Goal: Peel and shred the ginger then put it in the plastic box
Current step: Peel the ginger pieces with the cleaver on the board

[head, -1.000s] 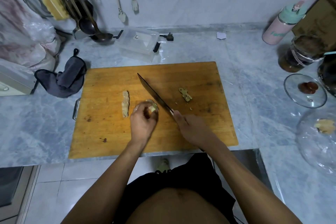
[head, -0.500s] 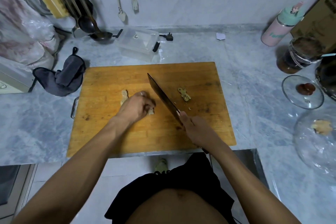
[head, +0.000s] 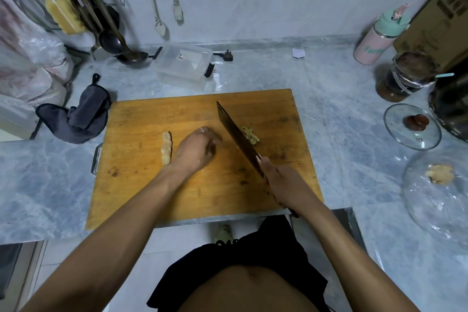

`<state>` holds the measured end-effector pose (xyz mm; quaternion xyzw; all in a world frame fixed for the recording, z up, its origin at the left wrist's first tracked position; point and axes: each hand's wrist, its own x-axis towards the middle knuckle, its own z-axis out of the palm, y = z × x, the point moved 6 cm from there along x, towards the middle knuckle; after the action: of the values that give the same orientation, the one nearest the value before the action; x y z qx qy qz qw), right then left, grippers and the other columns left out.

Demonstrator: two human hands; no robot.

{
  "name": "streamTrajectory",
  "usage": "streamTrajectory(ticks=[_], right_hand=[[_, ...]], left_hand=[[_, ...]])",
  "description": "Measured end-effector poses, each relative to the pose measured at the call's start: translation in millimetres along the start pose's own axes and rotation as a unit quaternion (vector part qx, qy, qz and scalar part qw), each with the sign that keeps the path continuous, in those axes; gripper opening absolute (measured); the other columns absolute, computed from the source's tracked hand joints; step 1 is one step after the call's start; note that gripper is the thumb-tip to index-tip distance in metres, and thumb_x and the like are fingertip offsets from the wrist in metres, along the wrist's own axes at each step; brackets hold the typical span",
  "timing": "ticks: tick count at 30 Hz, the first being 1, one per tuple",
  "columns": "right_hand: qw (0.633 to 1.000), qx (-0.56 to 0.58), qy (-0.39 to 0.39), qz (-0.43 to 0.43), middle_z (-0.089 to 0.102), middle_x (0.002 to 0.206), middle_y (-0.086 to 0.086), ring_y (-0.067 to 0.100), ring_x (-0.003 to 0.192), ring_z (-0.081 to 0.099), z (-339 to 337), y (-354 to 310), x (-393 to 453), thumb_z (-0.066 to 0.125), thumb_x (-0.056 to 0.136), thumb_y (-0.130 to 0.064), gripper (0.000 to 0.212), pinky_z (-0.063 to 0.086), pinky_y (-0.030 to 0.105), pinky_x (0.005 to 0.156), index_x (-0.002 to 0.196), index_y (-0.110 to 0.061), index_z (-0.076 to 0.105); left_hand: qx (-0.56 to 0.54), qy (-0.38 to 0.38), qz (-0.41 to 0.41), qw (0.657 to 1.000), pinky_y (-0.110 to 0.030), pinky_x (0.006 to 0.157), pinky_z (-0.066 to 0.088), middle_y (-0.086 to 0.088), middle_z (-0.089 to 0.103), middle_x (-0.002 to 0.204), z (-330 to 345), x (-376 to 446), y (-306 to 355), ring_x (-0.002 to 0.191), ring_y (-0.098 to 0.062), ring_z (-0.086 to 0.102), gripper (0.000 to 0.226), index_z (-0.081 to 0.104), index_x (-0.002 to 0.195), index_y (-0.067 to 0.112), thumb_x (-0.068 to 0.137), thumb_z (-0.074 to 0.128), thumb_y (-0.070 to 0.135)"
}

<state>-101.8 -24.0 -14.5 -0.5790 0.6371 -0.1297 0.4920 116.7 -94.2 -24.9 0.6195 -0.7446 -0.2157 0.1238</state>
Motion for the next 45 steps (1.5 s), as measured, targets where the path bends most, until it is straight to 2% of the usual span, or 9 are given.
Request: streamTrajectory(ticks=[3, 7, 11, 14, 19, 25, 28, 36, 45], right_hand=[[1.000, -0.006, 0.009, -0.003, 0.050, 0.055, 0.000, 0.015, 0.049, 0.046, -6.2, -0.2, 0.4, 0.027, 0.100, -0.062, 0.063, 0.039, 0.032, 0.058, 0.069, -0.013, 0.053], [1.000, -0.007, 0.010, -0.003, 0.051, 0.055, 0.001, 0.015, 0.049, 0.047, -8.0, 1.5, 1.8, 0.029, 0.100, -0.062, 0.062, 0.040, 0.031, 0.057, 0.067, -0.015, 0.052], [1.000, -0.007, -0.003, -0.012, 0.051, 0.058, 0.002, 0.016, 0.053, 0.048, 2.3, -1.3, 5.2, 0.027, 0.099, -0.064, 0.063, 0.039, 0.031, 0.059, 0.068, -0.015, 0.052], [0.999, -0.009, -0.018, -0.037, 0.052, 0.056, 0.000, 0.014, 0.052, 0.049, 12.1, -8.6, 7.7, 0.023, 0.091, -0.071, 0.068, 0.040, 0.029, 0.060, 0.066, -0.015, 0.053], [0.997, -0.027, -0.050, -0.052, 0.052, 0.055, 0.000, 0.015, 0.053, 0.051, 26.2, -16.8, 9.8, 0.018, 0.084, -0.075, 0.073, 0.039, 0.030, 0.061, 0.061, -0.015, 0.053], [0.995, -0.050, -0.074, -0.044, 0.058, 0.063, 0.004, 0.019, 0.062, 0.058, 38.1, -22.0, 8.2, 0.017, 0.088, -0.073, 0.074, 0.047, 0.032, 0.067, 0.069, -0.013, 0.056], [0.994, -0.061, -0.077, -0.042, 0.056, 0.064, 0.004, 0.021, 0.066, 0.059, 42.6, -28.8, 6.9, 0.020, 0.098, -0.064, 0.066, 0.051, 0.036, 0.074, 0.066, -0.015, 0.050], [0.993, -0.075, -0.081, -0.041, 0.060, 0.069, 0.005, 0.022, 0.071, 0.060, 53.0, -34.9, 13.6, 0.021, 0.099, -0.062, 0.071, 0.048, 0.033, 0.072, 0.076, -0.009, 0.062], [0.994, -0.047, -0.084, -0.048, 0.055, 0.069, 0.013, 0.023, 0.063, 0.054, 52.7, -45.9, 8.2, 0.019, 0.097, -0.064, 0.076, 0.040, 0.032, 0.063, 0.078, -0.004, 0.061]], left_hand=[[-0.028, 0.006, -0.027, 0.999, -0.029, 0.086, 0.048, -0.007, 0.064, 0.117, 9.2, 2.9, 13.5, 0.110, -0.026, 0.058, 0.036, 0.072, 0.112, 0.015, 0.085, 0.055, 0.000], [-0.070, 0.119, -0.131, 0.982, -0.027, 0.081, 0.049, -0.005, 0.064, 0.108, 6.9, -15.5, 6.9, 0.099, -0.024, 0.061, 0.014, 0.076, 0.098, 0.016, 0.089, 0.066, 0.020], [-0.032, 0.147, -0.229, 0.962, -0.040, 0.092, 0.052, -0.016, 0.054, 0.122, 11.0, -43.7, -13.9, 0.110, -0.035, 0.056, 0.042, 0.064, 0.124, 0.016, 0.086, 0.072, 0.031], [-0.095, 0.143, -0.256, 0.951, -0.029, 0.089, 0.048, -0.017, 0.061, 0.119, 15.3, -49.0, -25.0, 0.105, -0.034, 0.062, 0.044, 0.062, 0.128, 0.011, 0.085, 0.071, 0.017], [-0.306, 0.204, -0.383, 0.847, -0.014, 0.078, 0.040, -0.002, 0.067, 0.100, 12.5, -57.9, -48.0, 0.089, -0.014, 0.060, 0.028, 0.069, 0.114, 0.010, 0.086, 0.070, 0.010], [-0.352, 0.210, -0.379, 0.830, -0.029, 0.092, 0.053, 0.002, 0.071, 0.099, 18.6, -57.5, -61.4, 0.094, -0.016, 0.066, 0.030, 0.073, 0.114, 0.018, 0.086, 0.065, 0.010], [-0.357, 0.215, -0.348, 0.840, -0.037, 0.099, 0.053, -0.001, 0.073, 0.110, 18.9, -59.7, -63.2, 0.105, -0.017, 0.066, 0.031, 0.077, 0.106, 0.018, 0.087, 0.057, 0.004], [-0.271, 0.208, -0.265, 0.901, 0.002, 0.083, 0.039, -0.007, 0.070, 0.116, 24.3, -63.7, -52.7, 0.101, -0.010, 0.064, 0.034, 0.072, 0.116, 0.009, 0.086, 0.060, -0.003], [-0.162, 0.218, -0.183, 0.945, -0.005, 0.092, 0.033, -0.019, 0.066, 0.119, 21.7, -62.1, -40.0, 0.107, -0.021, 0.062, 0.030, 0.069, 0.119, 0.001, 0.090, 0.066, 0.006]])
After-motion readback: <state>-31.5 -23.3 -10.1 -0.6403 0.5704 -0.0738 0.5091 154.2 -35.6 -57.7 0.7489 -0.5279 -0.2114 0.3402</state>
